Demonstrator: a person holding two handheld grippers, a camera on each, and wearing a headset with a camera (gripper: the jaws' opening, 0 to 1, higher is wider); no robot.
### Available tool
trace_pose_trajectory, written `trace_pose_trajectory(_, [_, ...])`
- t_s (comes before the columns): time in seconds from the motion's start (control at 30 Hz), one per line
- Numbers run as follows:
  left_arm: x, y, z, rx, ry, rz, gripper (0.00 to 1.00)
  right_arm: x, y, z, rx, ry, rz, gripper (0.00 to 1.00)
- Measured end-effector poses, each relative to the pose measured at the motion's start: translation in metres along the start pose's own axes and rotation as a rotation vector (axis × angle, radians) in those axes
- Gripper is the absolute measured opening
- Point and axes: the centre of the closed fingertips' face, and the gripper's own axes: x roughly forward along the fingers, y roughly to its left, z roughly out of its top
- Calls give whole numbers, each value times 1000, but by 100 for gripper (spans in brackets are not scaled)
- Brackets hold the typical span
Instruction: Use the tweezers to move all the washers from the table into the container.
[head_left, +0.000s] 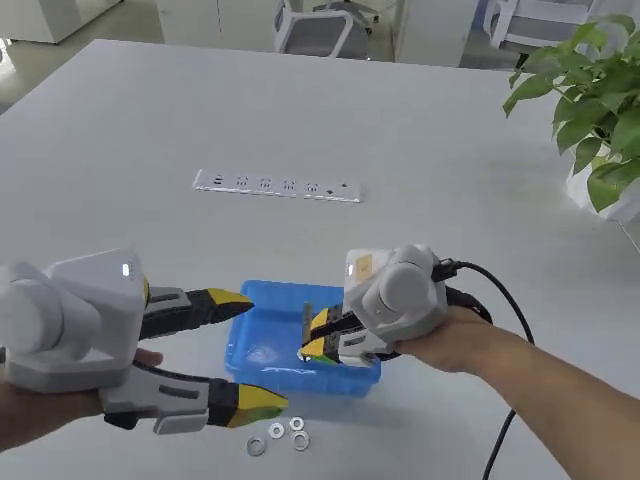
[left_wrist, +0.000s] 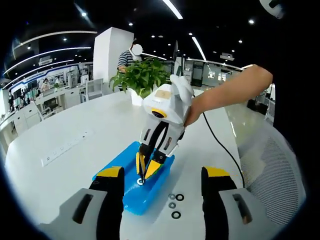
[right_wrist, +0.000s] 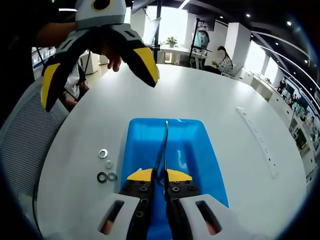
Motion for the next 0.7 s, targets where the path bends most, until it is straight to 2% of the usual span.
trace_pose_trajectory(0.17, [11,9,5,46,21,-13,50,0,0,0,-8,0,1,8])
trace_pose_trajectory(0.3, [19,12,6,83,43,-44,37,1,1,0,-14,1,3,8])
trace_pose_trajectory(0.43, [27,16,6,112,58,-54,31,0,1,0,-19,0,6,8])
trace_pose_trajectory(0.7, [41,23,3,133,76,-74,24,-1,2,0,-35,5,12,8])
